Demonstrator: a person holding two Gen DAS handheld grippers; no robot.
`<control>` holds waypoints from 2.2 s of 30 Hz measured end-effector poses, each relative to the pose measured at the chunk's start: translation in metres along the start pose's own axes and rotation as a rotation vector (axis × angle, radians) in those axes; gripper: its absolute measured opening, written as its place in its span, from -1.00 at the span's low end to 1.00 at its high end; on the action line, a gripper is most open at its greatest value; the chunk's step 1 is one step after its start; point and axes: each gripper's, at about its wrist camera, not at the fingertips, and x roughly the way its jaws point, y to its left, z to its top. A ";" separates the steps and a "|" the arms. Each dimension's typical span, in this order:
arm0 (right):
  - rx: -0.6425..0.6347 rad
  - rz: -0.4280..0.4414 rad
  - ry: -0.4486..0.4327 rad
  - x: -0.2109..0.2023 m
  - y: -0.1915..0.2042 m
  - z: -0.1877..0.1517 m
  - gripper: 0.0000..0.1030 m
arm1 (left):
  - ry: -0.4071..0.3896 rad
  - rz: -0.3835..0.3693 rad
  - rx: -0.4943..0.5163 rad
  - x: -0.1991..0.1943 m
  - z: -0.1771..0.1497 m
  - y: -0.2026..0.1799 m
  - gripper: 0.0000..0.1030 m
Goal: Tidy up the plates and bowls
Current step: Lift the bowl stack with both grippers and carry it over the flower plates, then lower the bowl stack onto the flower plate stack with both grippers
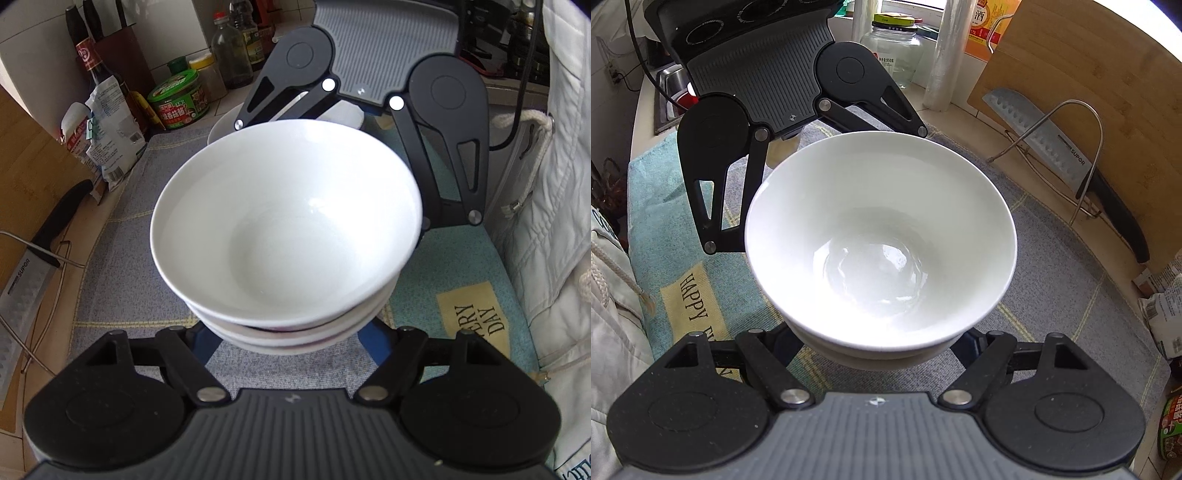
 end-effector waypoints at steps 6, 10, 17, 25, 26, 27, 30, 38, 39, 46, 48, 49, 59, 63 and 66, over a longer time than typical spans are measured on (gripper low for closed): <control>0.008 -0.015 -0.013 -0.021 -0.006 -0.007 0.65 | -0.007 0.005 0.022 -0.004 0.024 -0.005 0.51; 0.019 -0.047 -0.016 -0.036 -0.012 -0.017 0.66 | -0.017 0.007 0.056 0.000 0.044 -0.005 0.51; 0.068 -0.120 0.000 -0.064 -0.031 -0.044 0.66 | -0.060 -0.017 0.131 0.021 0.082 0.004 0.51; 0.125 -0.197 0.027 -0.088 -0.059 -0.075 0.66 | -0.102 -0.047 0.209 0.054 0.125 0.019 0.51; 0.133 -0.203 0.031 -0.089 -0.063 -0.080 0.66 | -0.103 -0.050 0.217 0.058 0.129 0.020 0.51; 0.138 -0.207 0.035 -0.090 -0.066 -0.083 0.66 | -0.104 -0.054 0.223 0.063 0.132 0.022 0.51; 0.160 -0.216 0.043 -0.093 -0.076 -0.096 0.66 | -0.096 -0.067 0.239 0.076 0.143 0.026 0.51; 0.204 -0.207 0.057 -0.088 -0.092 -0.112 0.66 | -0.071 -0.097 0.250 0.097 0.156 0.032 0.51; 0.211 -0.202 0.057 -0.087 -0.094 -0.113 0.66 | -0.069 -0.099 0.252 0.098 0.157 0.033 0.51; 0.239 -0.184 0.057 -0.080 -0.103 -0.119 0.65 | -0.046 -0.118 0.255 0.110 0.160 0.037 0.51; 0.244 -0.178 0.058 -0.079 -0.104 -0.119 0.65 | -0.042 -0.124 0.252 0.111 0.159 0.037 0.51; 0.244 -0.175 0.060 -0.078 -0.105 -0.119 0.65 | -0.040 -0.125 0.252 0.112 0.159 0.038 0.51; 0.257 -0.155 0.068 -0.075 -0.105 -0.121 0.65 | -0.025 -0.146 0.238 0.119 0.159 0.040 0.51; 0.258 -0.151 0.074 -0.070 -0.106 -0.121 0.65 | -0.015 -0.153 0.234 0.124 0.159 0.041 0.51; 0.263 -0.146 0.077 -0.068 -0.106 -0.122 0.65 | -0.015 -0.162 0.226 0.127 0.159 0.042 0.51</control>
